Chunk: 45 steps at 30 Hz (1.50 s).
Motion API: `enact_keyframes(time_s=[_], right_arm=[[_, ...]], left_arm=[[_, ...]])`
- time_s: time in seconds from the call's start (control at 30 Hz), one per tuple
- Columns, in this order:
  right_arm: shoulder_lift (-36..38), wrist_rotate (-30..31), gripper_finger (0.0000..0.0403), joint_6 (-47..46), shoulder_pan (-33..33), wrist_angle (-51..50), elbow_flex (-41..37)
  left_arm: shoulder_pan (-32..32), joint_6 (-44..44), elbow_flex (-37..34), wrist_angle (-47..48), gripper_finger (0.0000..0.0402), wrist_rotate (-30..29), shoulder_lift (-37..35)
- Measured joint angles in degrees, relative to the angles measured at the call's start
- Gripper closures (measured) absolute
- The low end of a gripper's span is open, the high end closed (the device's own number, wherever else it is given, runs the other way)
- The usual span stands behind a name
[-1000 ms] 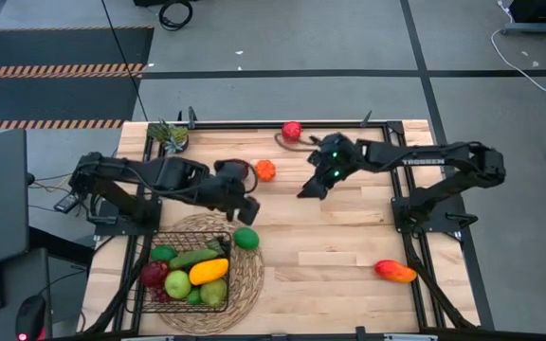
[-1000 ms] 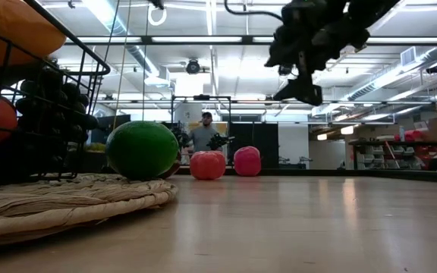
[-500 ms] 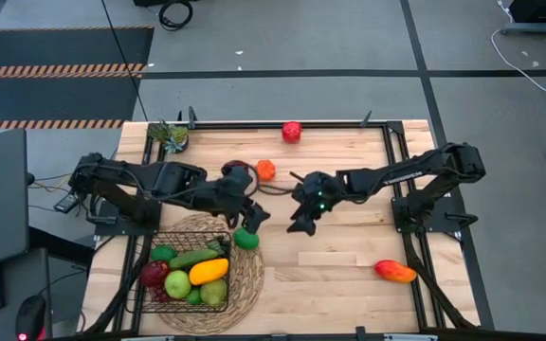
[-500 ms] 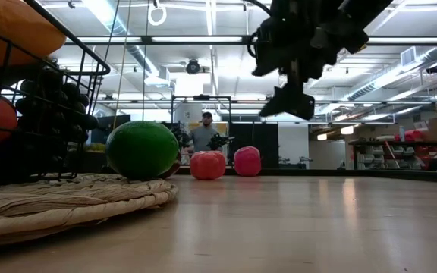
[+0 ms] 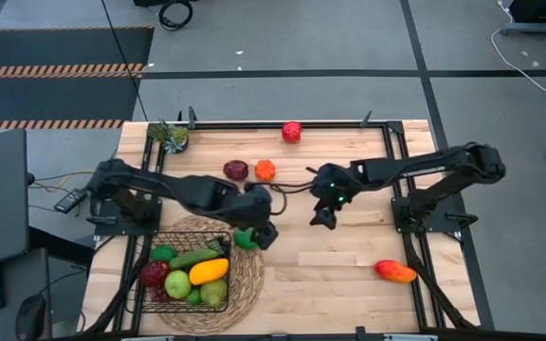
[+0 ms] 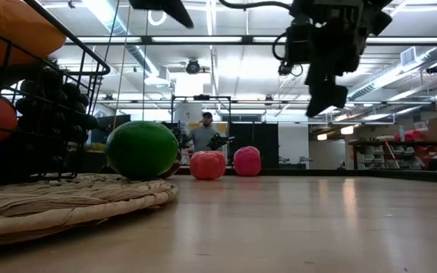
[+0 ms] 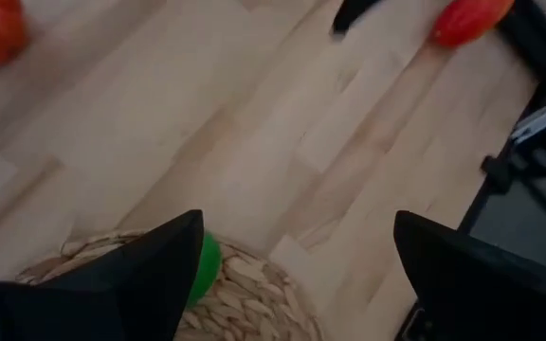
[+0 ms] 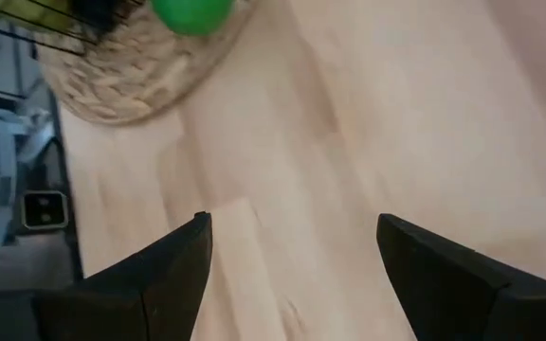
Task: Build produce basket
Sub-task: Put the lime into the black wire basket
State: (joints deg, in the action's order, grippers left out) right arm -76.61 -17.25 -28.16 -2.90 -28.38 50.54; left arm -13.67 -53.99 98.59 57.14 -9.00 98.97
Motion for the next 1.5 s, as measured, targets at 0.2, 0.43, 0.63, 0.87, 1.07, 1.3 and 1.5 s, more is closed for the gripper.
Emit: enact_keyframes(time_s=[0.2,0.43,0.63,0.87,1.07,1.3,1.5], right_arm=[[7.9,4.0,0.0102,1.0,-1.9,-14.7,0.0],[19.2,5.5,0.0102,-2.9,-2.1,-21.0,0.0],[26.8,8.4,0.0102,-9.3,-2.1,-21.1,0.0],[30.7,10.2,0.0102,-13.1,-2.0,-21.6,0.0],[30.9,9.9,0.0102,-16.4,-2.0,-21.3,0.0],[30.9,8.2,0.0102,-18.9,-2.0,-21.3,0.0],[30.9,7.6,0.0102,-20.4,-2.0,-21.2,0.0]], left_arm=[[2.1,6.4,0.0,-0.2,0.0049,6.6,4.9],[5.4,17.0,0.0,2.0,0.0049,14.2,10.1],[6.8,26.2,0.0,4.3,0.0049,15.9,12.4],[6.6,37.9,0.1,7.3,0.0049,16.4,13.3],[6.6,42.9,0.1,10.2,0.0049,16.5,15.7],[6.6,45.7,0.0,13.3,0.0049,16.4,20.1],[6.3,45.7,0.1,14.1,0.0049,17.3,21.5]])
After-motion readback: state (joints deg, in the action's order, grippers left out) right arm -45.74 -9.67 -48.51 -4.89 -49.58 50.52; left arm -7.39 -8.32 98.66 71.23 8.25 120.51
